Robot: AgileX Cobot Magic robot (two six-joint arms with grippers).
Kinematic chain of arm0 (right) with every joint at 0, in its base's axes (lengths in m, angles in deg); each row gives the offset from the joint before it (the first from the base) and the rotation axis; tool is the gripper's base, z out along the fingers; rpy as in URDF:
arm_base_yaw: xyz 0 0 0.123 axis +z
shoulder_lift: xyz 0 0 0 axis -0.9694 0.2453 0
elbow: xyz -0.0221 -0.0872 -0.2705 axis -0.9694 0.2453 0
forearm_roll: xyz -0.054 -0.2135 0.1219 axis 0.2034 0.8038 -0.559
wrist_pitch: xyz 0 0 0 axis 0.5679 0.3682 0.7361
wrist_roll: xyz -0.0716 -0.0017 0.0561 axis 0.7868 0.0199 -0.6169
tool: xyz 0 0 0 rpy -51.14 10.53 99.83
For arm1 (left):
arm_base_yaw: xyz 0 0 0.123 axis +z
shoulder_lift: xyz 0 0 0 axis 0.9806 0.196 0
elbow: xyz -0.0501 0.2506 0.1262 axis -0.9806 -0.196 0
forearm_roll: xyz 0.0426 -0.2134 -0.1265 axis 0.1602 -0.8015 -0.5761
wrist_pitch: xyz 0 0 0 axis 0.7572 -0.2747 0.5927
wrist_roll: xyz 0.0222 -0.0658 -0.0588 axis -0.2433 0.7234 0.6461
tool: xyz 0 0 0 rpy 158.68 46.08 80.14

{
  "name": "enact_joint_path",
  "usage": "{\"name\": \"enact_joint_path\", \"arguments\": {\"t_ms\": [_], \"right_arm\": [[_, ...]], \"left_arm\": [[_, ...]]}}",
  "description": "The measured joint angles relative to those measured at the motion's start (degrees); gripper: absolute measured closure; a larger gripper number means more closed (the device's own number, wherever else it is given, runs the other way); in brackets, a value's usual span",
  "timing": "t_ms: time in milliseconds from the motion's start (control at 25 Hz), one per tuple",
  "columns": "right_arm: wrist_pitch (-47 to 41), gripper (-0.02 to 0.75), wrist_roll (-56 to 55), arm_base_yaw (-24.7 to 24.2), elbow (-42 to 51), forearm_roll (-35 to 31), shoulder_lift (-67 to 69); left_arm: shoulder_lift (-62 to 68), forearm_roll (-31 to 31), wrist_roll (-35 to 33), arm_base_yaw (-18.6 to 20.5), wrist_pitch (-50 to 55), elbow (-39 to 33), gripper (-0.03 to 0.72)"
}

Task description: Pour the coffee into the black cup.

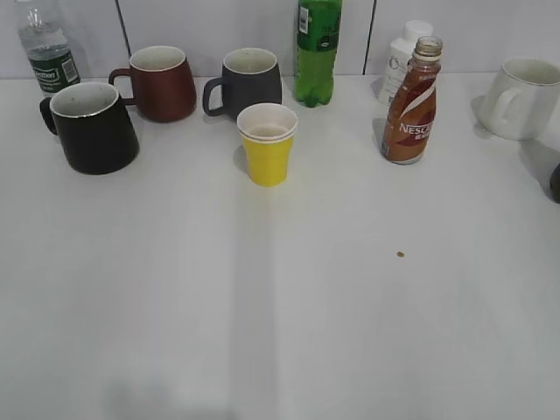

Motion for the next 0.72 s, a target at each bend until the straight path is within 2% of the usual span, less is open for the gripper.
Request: {"name": "enact_joint_path", "arguments": {"t_ms": [720], "right_arm": [[0.06, 0.148, 0.00, 0.00, 0.00, -0.04, 0.00]], "left_arm": [[-0.02, 0.00, 0.00, 0.18, 0.00, 0.00, 0.449]]}}
